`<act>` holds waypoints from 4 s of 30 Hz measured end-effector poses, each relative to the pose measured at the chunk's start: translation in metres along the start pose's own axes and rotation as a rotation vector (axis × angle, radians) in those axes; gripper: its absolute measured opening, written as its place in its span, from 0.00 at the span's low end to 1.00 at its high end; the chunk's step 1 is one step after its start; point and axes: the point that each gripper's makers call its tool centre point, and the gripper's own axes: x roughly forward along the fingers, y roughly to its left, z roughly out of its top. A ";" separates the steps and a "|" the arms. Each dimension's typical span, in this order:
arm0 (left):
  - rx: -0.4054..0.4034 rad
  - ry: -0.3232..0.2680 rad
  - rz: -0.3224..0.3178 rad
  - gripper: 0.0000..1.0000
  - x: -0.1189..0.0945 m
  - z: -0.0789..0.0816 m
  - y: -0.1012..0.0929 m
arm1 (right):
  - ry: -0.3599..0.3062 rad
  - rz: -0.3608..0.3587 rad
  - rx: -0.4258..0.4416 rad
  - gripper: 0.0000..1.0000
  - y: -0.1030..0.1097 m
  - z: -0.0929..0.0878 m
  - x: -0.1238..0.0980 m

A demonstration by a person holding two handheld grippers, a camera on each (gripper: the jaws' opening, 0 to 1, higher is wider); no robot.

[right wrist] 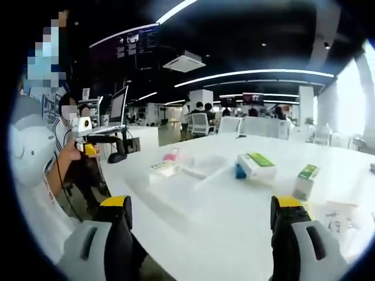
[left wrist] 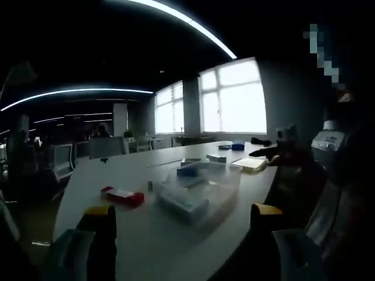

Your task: Arrange the small medicine boxes into an aligned row inside the storage area until every box is upright, visible, and separated from the surrounding clutter.

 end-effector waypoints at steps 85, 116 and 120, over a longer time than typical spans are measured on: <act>0.041 0.140 -0.019 0.89 0.029 -0.006 0.026 | -0.012 -0.049 0.018 0.94 -0.016 -0.008 0.006; 0.007 0.026 0.051 0.95 0.061 0.031 0.051 | -0.017 -0.059 0.025 0.92 -0.025 -0.011 0.001; 0.001 0.019 0.053 0.99 0.066 0.036 0.053 | -0.019 -0.069 0.026 0.92 -0.027 -0.011 -0.002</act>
